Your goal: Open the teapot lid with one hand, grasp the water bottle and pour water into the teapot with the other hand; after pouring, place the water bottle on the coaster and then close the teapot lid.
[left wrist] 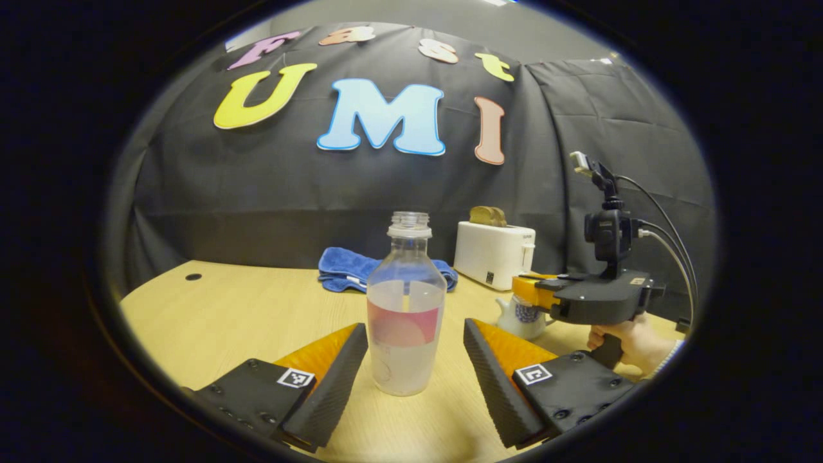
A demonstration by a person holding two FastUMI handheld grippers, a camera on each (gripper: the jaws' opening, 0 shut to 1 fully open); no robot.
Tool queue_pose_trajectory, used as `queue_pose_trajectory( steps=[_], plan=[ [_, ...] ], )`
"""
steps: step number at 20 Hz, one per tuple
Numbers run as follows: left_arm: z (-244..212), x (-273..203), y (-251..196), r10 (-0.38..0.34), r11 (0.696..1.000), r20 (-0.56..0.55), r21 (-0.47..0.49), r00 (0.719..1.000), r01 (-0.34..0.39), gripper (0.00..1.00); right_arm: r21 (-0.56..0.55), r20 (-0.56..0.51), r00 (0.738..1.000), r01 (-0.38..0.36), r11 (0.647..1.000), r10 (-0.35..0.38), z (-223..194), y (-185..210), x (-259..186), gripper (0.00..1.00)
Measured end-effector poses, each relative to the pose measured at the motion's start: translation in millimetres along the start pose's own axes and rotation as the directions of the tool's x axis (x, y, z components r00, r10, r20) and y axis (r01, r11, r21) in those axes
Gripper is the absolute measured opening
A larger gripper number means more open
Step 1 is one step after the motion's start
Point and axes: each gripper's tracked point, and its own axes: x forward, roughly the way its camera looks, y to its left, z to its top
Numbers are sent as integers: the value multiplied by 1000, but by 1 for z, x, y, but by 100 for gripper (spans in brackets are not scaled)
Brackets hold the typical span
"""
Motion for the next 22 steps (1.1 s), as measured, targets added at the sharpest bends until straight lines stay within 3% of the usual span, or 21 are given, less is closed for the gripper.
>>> queue_pose_trajectory(
  steps=[7, 13, 20, 22],
  plan=[
    [-9, 5, -1, -5, 1000, -26, -1, 1000, 5, 100, -11, 56, 998, 11, 1000, -10, 22, -7, -8, 9],
    [-19, 17, 3, 23, 999, -53, 37, 998, -21, 100, 24, 98, 994, 53, 998, -55, 47, -36, -24, 8],
    [-21, 26, -5, 4, 997, -63, 78, 998, 1, 84, -4, 135, 982, 131, 991, -129, 91, -59, -72, 8],
    [-21, 25, -6, -1, 997, -67, 77, 998, 6, 84, -20, 141, 981, 138, 990, -134, 104, -62, -88, 8]
  ],
)
